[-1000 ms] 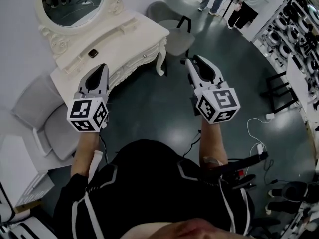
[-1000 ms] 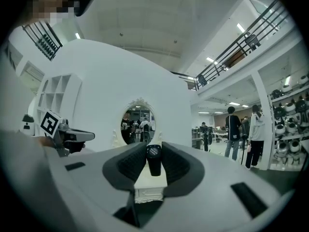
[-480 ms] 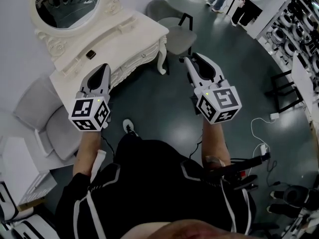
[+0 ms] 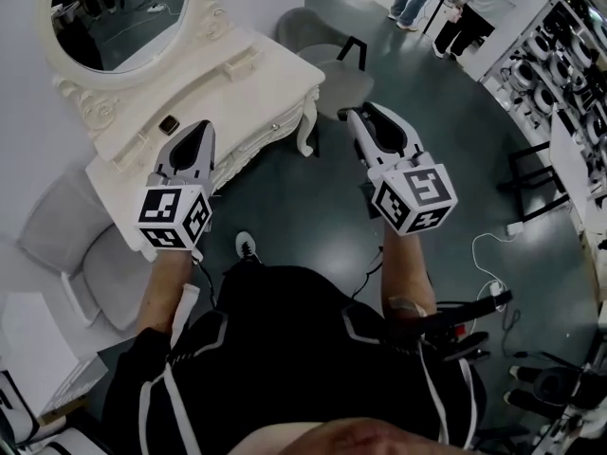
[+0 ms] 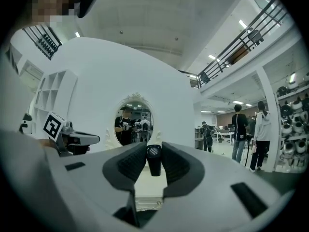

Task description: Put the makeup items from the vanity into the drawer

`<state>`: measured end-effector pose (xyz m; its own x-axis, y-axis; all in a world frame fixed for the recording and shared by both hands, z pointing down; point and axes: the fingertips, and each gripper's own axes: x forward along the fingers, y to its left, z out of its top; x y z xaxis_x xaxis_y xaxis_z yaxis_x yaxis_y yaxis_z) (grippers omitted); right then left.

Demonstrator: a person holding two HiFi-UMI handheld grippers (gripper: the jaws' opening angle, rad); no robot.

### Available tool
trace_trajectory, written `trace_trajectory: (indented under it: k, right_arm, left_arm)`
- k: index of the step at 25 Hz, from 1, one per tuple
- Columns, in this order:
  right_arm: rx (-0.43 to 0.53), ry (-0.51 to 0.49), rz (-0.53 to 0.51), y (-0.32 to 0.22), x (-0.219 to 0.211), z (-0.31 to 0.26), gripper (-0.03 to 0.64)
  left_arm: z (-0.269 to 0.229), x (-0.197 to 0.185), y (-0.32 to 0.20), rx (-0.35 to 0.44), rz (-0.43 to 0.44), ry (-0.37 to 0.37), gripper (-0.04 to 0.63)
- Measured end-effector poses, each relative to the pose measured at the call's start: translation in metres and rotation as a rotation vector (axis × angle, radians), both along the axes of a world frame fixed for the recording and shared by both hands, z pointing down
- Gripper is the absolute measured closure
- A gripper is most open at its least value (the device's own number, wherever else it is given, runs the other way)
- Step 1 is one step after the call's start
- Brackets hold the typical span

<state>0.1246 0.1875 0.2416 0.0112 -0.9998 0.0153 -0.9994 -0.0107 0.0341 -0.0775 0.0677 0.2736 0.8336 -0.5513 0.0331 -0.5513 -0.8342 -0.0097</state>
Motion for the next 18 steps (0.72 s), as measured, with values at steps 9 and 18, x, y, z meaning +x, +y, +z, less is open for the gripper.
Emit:
trace_trajectory:
  k: [9,18]
  right_arm:
    - [-0.040,0.019,0.016,-0.094,-0.004,-0.003,0.515]
    - [-0.056,0.030,0.028,-0.186,-0.017,-0.002,0.515]
  left_arm:
    - [-0.001,0.004,-0.096,-0.024,0.029,0.023,0.592]
    - [0.006,-0.003,-0.181,-0.042,0.066,0.025,0.592]
